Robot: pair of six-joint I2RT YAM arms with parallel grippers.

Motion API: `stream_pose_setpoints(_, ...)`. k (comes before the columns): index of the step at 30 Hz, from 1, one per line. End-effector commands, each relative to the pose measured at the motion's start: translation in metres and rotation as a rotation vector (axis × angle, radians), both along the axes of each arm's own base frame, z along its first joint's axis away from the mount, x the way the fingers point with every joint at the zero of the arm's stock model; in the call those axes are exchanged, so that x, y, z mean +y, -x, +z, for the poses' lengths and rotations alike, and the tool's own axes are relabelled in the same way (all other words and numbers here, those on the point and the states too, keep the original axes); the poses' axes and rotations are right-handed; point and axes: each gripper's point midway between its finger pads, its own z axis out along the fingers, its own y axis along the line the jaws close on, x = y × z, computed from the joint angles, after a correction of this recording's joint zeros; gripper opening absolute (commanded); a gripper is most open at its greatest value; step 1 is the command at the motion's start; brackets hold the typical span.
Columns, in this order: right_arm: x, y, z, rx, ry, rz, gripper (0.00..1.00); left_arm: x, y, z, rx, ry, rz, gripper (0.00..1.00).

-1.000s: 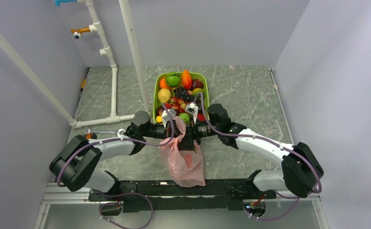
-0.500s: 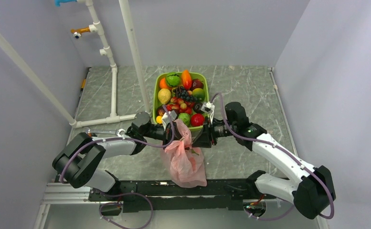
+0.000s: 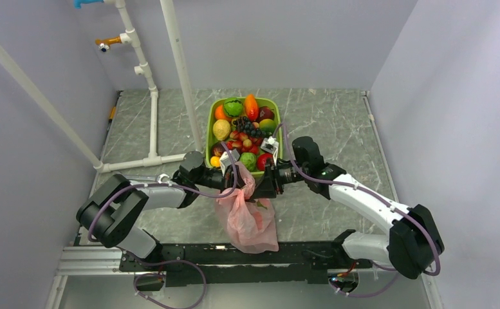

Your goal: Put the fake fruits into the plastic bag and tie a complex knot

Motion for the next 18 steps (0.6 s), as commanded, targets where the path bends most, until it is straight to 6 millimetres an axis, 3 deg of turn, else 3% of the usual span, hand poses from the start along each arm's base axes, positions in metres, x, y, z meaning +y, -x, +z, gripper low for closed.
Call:
stream_pose_setpoints(1, 0.013, -0.014, 0.028, -0.111, -0.066, 0.01, 0.36, -0.004, 0.0, 0.021, -0.083, 0.069, -0.03, 0.0)
stream_pose_setpoints(5, 0.002, 0.001, 0.023, -0.089, -0.036, 0.043, 0.44, -0.003, 0.001, 0.019, -0.088, 0.067, -0.029, 0.0)
stream_pose_setpoints(8, -0.005, 0.01, 0.018, -0.065, -0.022, 0.052, 0.41, -0.003, 0.001, 0.02, -0.094, 0.07, -0.026, 0.0)
stream_pose_setpoints(18, -0.004, 0.009, 0.014, -0.044, -0.021, 0.058, 0.42, -0.003, -0.001, 0.023, -0.11, 0.082, -0.024, 0.0)
